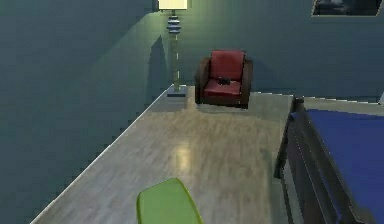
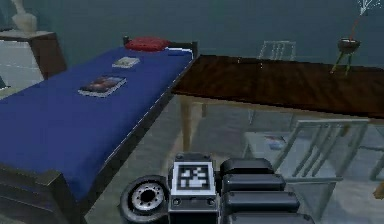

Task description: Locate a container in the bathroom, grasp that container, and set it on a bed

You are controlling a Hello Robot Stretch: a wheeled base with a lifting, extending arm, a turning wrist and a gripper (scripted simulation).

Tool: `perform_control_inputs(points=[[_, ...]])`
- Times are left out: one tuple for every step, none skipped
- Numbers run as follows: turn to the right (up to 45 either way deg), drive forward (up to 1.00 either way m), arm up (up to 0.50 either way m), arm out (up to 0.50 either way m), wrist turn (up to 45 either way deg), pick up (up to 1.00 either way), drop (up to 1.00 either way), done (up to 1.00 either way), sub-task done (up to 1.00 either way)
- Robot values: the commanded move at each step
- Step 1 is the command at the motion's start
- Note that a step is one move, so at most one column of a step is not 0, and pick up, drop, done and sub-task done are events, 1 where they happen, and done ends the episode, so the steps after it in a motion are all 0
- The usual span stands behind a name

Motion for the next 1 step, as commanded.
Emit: perform_control_inputs(points=[[0.0,0.15,0.00,0.00,0.0,0.00,0.00,0.00,0.00]])
